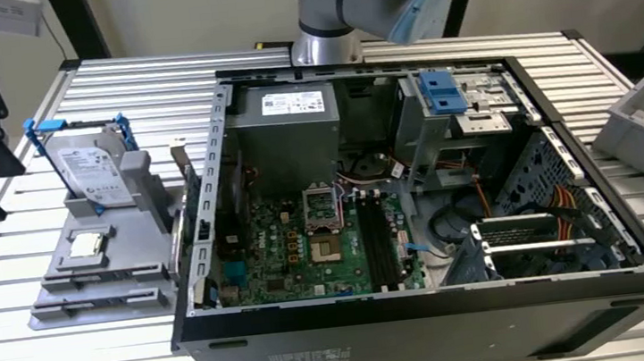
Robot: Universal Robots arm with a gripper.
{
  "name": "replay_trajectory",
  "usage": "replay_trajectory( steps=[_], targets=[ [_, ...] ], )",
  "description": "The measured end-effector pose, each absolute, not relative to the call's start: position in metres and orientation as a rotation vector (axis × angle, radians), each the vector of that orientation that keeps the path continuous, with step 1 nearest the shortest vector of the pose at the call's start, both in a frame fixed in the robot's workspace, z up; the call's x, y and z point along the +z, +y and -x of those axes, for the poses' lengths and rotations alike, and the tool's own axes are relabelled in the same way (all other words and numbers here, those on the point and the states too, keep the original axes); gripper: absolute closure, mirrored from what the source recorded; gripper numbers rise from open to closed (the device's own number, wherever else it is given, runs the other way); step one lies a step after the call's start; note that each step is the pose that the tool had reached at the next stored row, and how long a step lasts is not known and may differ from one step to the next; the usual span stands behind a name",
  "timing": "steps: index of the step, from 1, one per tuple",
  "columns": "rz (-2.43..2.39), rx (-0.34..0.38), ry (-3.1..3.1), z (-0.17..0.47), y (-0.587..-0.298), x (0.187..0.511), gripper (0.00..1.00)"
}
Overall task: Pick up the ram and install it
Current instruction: 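Pick up the ram and move it above insertion slot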
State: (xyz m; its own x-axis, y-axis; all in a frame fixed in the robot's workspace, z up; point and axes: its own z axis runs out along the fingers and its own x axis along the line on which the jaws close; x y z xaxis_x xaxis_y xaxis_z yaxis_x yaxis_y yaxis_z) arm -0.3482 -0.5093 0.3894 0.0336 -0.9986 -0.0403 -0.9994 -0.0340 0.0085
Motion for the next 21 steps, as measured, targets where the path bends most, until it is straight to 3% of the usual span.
replay_trajectory(
  steps=[21],
  targets=[
    [2.241,0.054,2.170,0.348,-0.508,0.378,0.00]
  ],
)
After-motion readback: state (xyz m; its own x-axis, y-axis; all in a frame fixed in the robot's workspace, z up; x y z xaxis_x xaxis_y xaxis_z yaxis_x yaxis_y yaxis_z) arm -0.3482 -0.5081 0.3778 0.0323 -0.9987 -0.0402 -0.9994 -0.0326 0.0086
